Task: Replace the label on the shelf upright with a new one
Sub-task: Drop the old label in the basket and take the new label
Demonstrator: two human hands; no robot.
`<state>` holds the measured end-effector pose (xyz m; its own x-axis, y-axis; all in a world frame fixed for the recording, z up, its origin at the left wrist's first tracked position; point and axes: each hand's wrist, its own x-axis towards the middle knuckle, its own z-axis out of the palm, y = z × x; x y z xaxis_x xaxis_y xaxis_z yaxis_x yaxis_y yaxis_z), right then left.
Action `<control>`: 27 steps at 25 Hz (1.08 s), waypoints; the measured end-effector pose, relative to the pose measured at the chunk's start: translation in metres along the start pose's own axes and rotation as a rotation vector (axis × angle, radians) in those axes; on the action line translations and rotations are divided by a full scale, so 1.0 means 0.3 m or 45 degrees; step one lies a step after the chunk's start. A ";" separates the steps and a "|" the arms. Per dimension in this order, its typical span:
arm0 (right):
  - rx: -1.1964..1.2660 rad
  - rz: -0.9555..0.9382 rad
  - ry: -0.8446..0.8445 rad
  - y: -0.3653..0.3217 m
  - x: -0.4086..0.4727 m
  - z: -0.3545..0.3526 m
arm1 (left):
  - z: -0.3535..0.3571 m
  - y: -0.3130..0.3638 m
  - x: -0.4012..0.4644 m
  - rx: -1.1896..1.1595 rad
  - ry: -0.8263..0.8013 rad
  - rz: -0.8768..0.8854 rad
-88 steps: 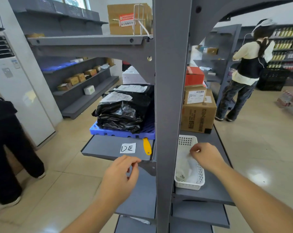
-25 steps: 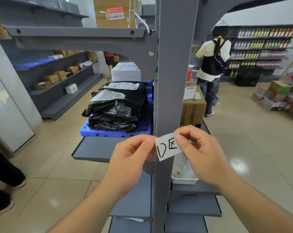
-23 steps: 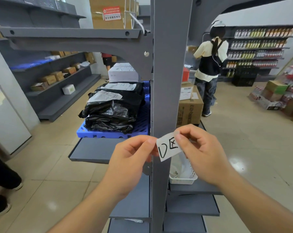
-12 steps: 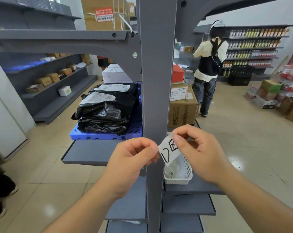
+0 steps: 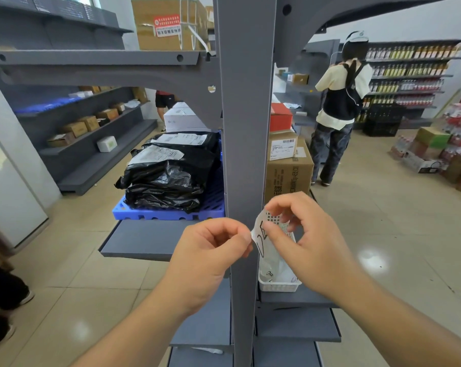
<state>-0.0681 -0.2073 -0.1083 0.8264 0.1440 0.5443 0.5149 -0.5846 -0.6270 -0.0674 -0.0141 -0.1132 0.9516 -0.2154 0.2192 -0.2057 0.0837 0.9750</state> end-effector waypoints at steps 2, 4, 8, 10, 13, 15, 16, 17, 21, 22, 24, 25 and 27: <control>-0.068 -0.098 -0.023 -0.028 -0.014 0.003 | 0.006 -0.001 0.000 0.046 0.084 0.014; -0.071 -0.122 -0.030 -0.053 -0.027 0.004 | 0.008 -0.002 -0.002 0.101 0.132 0.043; -0.091 -0.088 0.032 -0.069 -0.035 0.005 | 0.017 -0.002 -0.012 0.220 0.193 0.113; -0.083 -0.058 0.052 -0.070 -0.034 0.005 | 0.025 0.002 -0.018 0.305 0.201 0.162; -0.065 -0.020 0.074 -0.069 -0.033 0.003 | 0.030 0.002 -0.023 0.469 0.231 0.252; -0.059 0.001 0.077 -0.071 -0.033 0.001 | 0.034 0.008 -0.028 0.613 0.253 0.330; -0.062 0.009 0.079 -0.072 -0.033 0.001 | 0.036 0.012 -0.029 0.684 0.263 0.370; -0.071 0.015 0.082 -0.073 -0.034 -0.001 | 0.039 0.017 -0.031 0.750 0.270 0.410; -0.098 0.055 0.073 -0.073 -0.034 0.001 | 0.038 0.013 -0.029 0.915 0.264 0.524; -0.107 0.064 0.075 -0.072 -0.035 0.002 | 0.039 0.011 -0.029 0.949 0.254 0.538; -0.140 0.074 0.088 -0.072 -0.038 0.006 | 0.041 0.006 -0.032 1.013 0.239 0.550; -0.144 0.081 0.094 -0.074 -0.039 0.008 | 0.043 0.005 -0.034 1.036 0.233 0.555; -0.131 0.095 0.098 -0.078 -0.038 0.007 | 0.047 0.005 -0.034 1.061 0.223 0.567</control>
<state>-0.0890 -0.1935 -0.1009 0.8395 0.0379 0.5420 0.4235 -0.6708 -0.6089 -0.0807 -0.0255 -0.1134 0.7536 -0.1767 0.6331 -0.5884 -0.6105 0.5301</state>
